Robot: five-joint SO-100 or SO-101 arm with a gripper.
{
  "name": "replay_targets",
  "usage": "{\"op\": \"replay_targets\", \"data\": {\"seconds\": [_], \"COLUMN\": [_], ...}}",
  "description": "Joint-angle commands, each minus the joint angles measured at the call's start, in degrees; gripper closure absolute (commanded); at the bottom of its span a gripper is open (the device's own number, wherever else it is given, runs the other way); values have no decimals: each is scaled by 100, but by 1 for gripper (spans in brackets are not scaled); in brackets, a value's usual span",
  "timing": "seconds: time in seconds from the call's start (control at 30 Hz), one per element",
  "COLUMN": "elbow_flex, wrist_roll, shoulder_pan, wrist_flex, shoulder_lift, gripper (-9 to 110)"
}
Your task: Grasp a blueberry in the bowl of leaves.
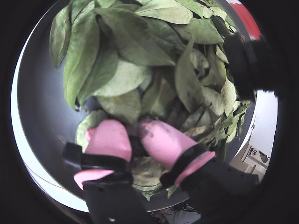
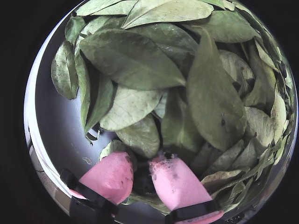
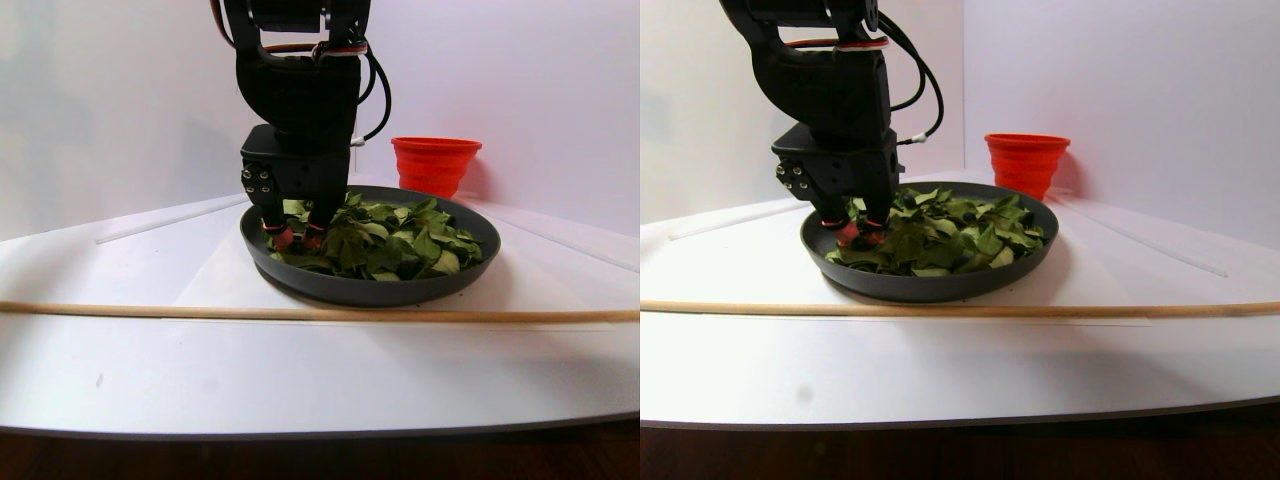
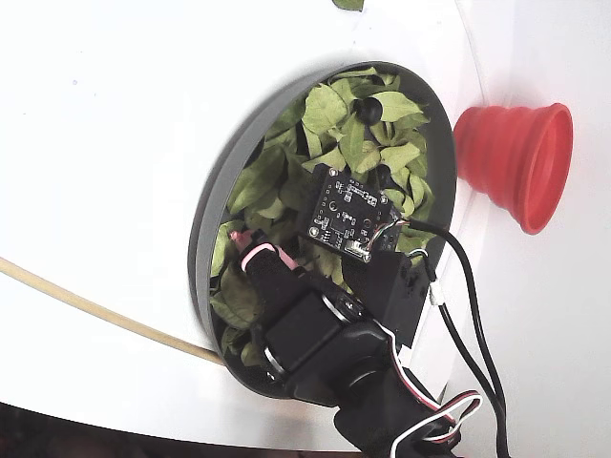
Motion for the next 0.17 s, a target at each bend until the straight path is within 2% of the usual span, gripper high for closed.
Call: {"op": "replay_targets", "data": {"seconds": [0.0,0.13], "elbow_flex": [-35,-97], "wrist_roll": [-79,-176], "shoulder_pan": [105,176], "wrist_flex": [9,62], "shoulder_lift": [729,870], "gripper": [95,95]}}
